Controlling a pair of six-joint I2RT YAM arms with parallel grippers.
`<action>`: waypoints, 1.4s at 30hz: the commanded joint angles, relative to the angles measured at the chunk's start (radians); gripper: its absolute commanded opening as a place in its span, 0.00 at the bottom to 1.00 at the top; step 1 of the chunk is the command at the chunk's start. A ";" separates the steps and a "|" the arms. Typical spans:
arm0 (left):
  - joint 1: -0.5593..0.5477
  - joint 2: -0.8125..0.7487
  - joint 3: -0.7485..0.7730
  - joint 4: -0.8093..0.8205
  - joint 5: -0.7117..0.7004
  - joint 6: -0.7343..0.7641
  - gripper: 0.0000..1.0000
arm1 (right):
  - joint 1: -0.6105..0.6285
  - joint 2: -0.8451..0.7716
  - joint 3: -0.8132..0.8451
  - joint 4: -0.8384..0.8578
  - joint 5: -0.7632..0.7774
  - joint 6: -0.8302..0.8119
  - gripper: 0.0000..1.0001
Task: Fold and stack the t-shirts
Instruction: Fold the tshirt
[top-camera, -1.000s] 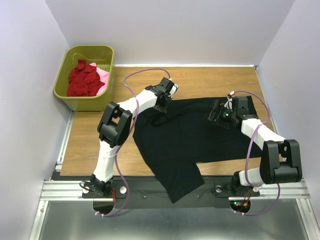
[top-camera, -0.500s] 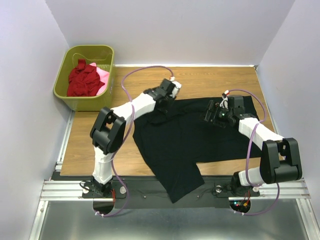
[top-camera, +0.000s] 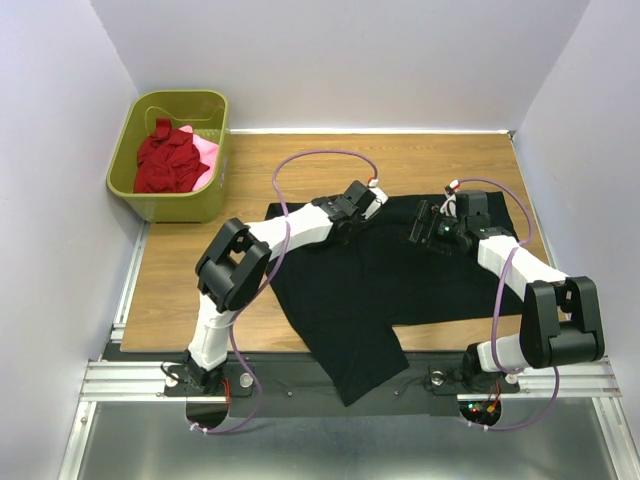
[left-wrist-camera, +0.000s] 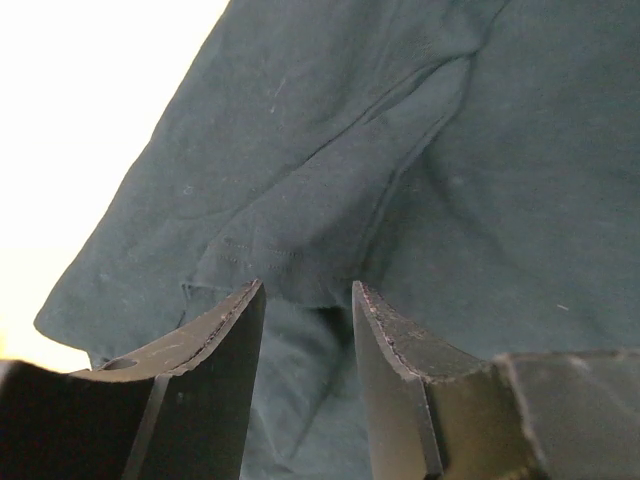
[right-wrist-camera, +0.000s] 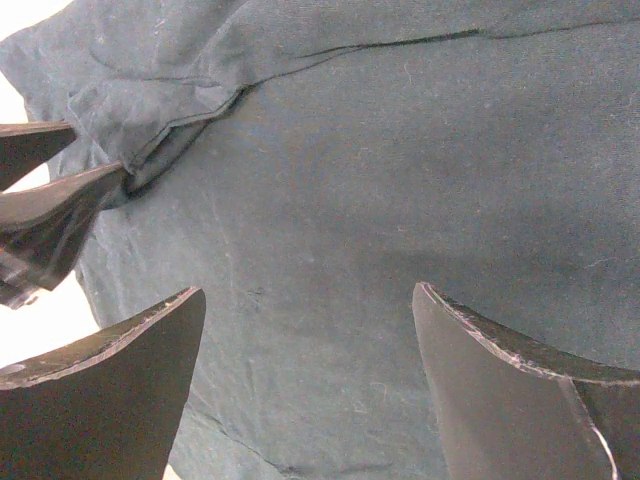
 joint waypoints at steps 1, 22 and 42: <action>-0.003 0.032 0.057 0.026 -0.037 0.048 0.50 | 0.002 -0.024 0.007 0.035 0.009 -0.006 0.90; -0.003 0.063 0.091 -0.014 -0.010 0.042 0.08 | 0.003 -0.008 0.009 0.030 0.010 -0.004 0.90; -0.046 -0.046 0.085 -0.137 0.565 -0.332 0.28 | 0.003 -0.154 -0.023 0.025 0.208 0.005 0.90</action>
